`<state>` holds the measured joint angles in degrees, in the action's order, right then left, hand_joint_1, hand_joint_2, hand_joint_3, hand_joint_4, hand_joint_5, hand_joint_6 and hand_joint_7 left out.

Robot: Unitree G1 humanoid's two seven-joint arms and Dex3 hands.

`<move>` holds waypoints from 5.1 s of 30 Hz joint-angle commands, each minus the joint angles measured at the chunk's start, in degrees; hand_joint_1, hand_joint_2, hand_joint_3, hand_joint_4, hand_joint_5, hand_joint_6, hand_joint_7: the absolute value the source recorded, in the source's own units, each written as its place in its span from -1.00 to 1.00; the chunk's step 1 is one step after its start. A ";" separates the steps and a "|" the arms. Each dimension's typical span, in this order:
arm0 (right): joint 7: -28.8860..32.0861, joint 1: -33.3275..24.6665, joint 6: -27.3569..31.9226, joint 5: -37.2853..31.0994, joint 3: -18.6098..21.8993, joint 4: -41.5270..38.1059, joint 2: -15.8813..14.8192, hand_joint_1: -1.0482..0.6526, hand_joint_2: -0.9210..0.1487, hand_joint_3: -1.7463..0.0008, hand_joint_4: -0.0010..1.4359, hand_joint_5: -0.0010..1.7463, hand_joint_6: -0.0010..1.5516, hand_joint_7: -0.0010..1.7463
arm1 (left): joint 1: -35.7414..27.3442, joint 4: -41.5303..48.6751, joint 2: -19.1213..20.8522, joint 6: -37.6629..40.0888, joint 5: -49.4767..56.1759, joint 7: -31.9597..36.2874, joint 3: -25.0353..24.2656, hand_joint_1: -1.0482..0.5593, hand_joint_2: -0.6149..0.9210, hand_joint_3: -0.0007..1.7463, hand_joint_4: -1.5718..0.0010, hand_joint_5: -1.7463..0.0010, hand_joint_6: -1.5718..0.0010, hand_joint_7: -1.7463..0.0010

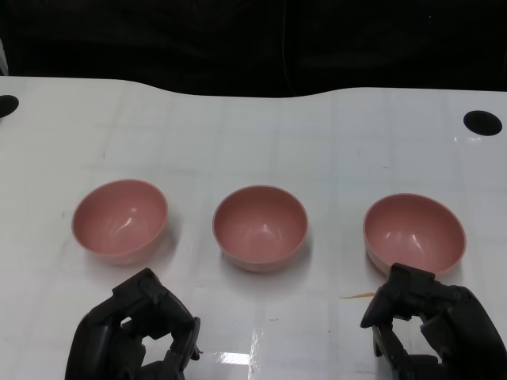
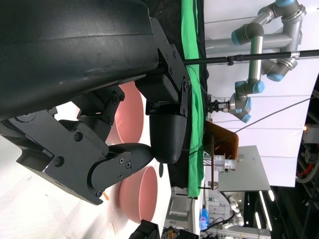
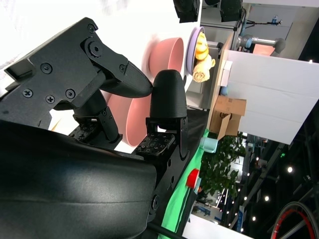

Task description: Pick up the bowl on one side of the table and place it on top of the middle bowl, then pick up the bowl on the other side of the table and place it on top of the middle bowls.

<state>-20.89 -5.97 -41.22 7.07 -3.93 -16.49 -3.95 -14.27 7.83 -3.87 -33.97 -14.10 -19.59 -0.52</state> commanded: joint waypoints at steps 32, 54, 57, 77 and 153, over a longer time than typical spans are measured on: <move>10.09 1.44 1.94 -10.94 3.20 2.02 -3.18 -0.09 -1.00 0.85 -0.21 0.11 -0.18 -0.59 | -0.33 -0.55 0.33 0.18 0.10 0.63 -0.17 0.11 0.48 0.22 -0.10 -0.92 -0.03 -0.67; 25.06 2.68 11.73 -36.66 3.45 10.73 -10.25 -0.52 -1.00 0.97 -0.71 -0.42 -0.58 -1.00 | -0.31 -0.41 0.34 -0.63 1.01 0.74 -0.17 0.12 0.53 0.18 -0.09 -0.96 -0.01 -0.70; 28.15 4.73 17.35 -46.39 2.07 11.57 -12.41 -0.53 -0.98 0.98 -0.79 -0.46 -0.63 -1.00 | 0.03 -0.24 0.23 -0.08 0.60 0.65 -0.14 0.12 0.53 0.18 -0.09 -0.96 -0.01 -0.70; 33.69 13.82 31.50 -62.78 -9.39 2.07 -17.30 -0.56 -1.00 0.99 -0.88 -0.53 -0.70 -1.00 | -0.05 -0.56 -0.14 -0.55 0.90 0.72 0.18 0.12 0.53 0.19 -0.09 -0.97 -0.01 -0.71; 44.78 36.71 16.50 -51.35 -22.46 -2.37 -8.83 0.02 0.19 -0.59 0.38 1.00 -0.02 1.00 | -0.19 -0.53 -0.66 -0.83 1.58 1.59 0.77 0.11 0.55 0.15 -0.09 -0.95 -0.01 -0.70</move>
<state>25.02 27.41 -23.19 -45.32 -25.62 -18.40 -14.46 -14.17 7.46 -4.74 -34.37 -12.82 -18.58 0.31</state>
